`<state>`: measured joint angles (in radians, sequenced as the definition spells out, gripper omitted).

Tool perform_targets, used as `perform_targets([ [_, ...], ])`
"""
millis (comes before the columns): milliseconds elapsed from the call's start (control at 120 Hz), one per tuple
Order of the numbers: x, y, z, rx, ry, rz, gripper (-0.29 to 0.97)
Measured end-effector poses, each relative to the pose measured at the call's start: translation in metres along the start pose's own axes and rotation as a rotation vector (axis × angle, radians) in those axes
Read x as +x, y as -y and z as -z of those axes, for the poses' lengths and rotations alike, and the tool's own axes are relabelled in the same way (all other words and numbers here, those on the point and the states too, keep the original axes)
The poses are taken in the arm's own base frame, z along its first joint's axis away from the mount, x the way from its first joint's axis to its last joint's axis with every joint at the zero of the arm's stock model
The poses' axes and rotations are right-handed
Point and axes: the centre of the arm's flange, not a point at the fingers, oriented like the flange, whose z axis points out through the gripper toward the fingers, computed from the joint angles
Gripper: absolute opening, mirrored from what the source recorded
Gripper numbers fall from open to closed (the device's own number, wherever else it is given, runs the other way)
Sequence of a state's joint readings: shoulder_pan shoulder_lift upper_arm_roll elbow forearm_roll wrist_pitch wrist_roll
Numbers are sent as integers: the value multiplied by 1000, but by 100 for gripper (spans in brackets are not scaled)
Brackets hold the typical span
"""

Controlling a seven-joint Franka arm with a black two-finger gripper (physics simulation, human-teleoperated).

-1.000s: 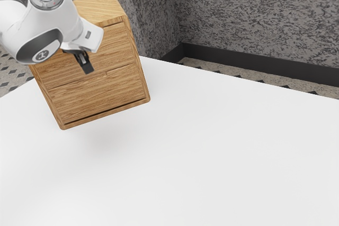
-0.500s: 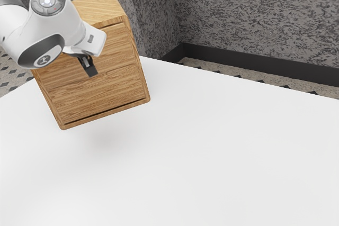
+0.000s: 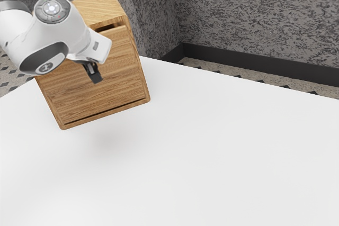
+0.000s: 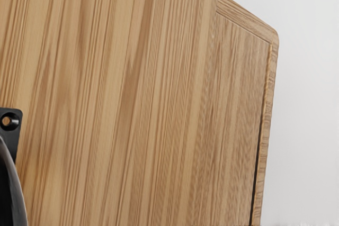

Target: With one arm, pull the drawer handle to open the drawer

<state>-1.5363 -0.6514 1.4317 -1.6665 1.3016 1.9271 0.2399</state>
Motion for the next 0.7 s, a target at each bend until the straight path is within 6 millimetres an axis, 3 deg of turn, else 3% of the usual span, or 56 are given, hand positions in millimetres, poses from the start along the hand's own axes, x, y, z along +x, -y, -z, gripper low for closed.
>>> perform_targets([
  [325,-10,-26,21,14,-1,-13,65],
  [700,7,-56,48,52,2,-29,65],
])
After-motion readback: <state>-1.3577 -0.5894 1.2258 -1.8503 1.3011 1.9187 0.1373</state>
